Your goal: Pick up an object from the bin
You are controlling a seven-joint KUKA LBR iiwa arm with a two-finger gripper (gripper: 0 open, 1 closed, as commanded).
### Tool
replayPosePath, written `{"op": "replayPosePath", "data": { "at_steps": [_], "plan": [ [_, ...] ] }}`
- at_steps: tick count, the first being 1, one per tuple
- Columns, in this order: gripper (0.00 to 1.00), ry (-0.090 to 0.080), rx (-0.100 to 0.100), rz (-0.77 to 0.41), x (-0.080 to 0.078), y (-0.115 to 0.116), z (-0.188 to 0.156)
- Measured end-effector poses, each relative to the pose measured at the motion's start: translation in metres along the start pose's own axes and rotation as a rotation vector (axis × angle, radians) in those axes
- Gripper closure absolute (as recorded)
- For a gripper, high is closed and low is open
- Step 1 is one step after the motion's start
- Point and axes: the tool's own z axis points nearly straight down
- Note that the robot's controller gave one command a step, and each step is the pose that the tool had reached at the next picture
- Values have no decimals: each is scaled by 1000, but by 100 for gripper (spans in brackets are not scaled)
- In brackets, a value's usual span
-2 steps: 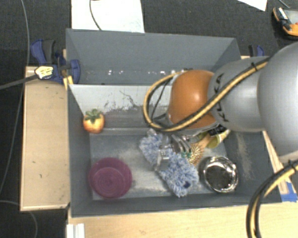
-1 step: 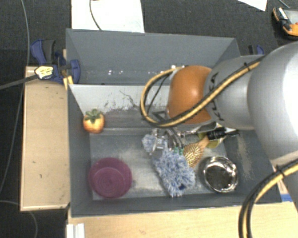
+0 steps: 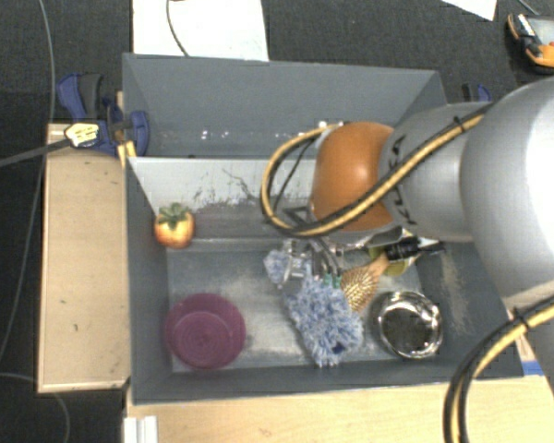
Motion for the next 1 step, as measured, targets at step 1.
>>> {"op": "replayPosePath", "data": {
  "at_steps": [1],
  "plan": [
    [100,-1,-1,1,0,0,-12]
  ]
}}
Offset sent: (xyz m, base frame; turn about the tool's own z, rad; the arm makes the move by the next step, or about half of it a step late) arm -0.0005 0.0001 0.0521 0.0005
